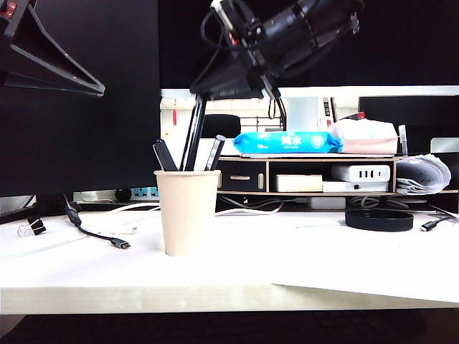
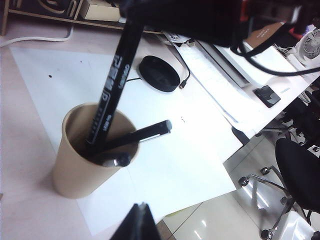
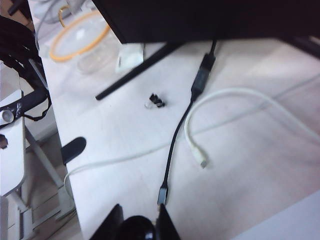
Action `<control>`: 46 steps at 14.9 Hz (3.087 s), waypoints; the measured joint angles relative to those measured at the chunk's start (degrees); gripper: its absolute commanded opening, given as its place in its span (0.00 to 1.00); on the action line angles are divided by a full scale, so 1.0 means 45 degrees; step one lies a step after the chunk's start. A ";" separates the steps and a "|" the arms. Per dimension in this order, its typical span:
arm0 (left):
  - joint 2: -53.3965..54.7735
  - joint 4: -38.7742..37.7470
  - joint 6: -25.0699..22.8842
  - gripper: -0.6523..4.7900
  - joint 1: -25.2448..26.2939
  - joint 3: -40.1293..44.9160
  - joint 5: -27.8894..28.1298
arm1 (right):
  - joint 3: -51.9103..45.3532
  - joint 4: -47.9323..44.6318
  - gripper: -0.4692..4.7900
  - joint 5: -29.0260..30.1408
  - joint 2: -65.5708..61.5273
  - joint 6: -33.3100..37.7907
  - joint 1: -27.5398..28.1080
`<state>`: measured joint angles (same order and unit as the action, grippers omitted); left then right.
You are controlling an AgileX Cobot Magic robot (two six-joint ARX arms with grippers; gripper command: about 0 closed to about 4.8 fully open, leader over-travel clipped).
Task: Pick up the marker from the paper cup and put it on the table.
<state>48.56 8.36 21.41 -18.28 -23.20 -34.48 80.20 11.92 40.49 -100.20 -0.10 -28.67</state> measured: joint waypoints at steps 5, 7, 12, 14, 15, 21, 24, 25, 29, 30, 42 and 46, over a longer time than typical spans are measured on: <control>0.0000 0.0000 -0.0005 0.11 0.0000 0.0000 0.0000 | 0.0418 0.0097 0.18 -0.0063 0.0117 -0.0049 0.0000; 0.0000 -0.0005 -0.0005 0.11 0.0000 0.0000 0.0000 | 0.0452 0.0151 0.18 -0.0194 0.0185 -0.0083 0.0063; 0.0000 0.0000 -0.0005 0.11 0.0000 0.0000 0.0000 | 0.0452 0.0253 0.18 -0.0175 0.0850 -0.0087 0.0724; 0.0000 -0.0005 -0.0005 0.11 0.0000 0.0000 0.0005 | 0.0452 0.0262 0.18 -0.0107 0.1127 -0.0087 0.0923; 0.0000 0.0000 -0.0005 0.11 0.0000 0.0000 0.0005 | 0.0452 0.0316 0.18 -0.0058 0.1258 -0.0121 0.1025; 0.0000 0.0000 -0.0005 0.11 0.0000 0.0000 0.0005 | 0.0452 0.1817 0.18 -0.1001 0.1302 -0.1302 0.2312; 0.0000 0.0000 -0.0005 0.11 0.0000 0.0000 0.0005 | 0.0452 0.2472 0.18 -0.1875 0.0937 -0.1574 0.2433; 0.0000 0.0000 0.0005 0.11 0.0000 0.0000 0.0005 | 0.0452 0.2667 0.18 -0.1962 0.0753 -0.1579 0.2424; 0.0000 -0.0005 0.0010 0.11 0.0000 0.0000 0.0000 | 0.0442 0.3036 0.18 -0.1987 0.0126 -0.1579 0.2433; 0.0000 -0.0010 0.0015 0.11 0.0000 0.0000 0.0005 | 0.0442 0.3016 0.18 -0.2006 0.0063 -0.1579 0.2443; 0.0000 -0.0253 0.0019 0.11 0.0000 0.0000 -0.0194 | 0.0442 0.2035 0.18 -0.4051 -0.0835 -0.1617 0.3036; -0.0005 -0.0384 0.0019 0.11 0.0000 0.0000 -0.0306 | 0.0447 0.1069 0.18 -0.4216 -0.0947 -0.1433 0.3031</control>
<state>48.53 6.63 21.50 -18.28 -23.20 -35.86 82.21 16.73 21.52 -104.47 -6.55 -15.03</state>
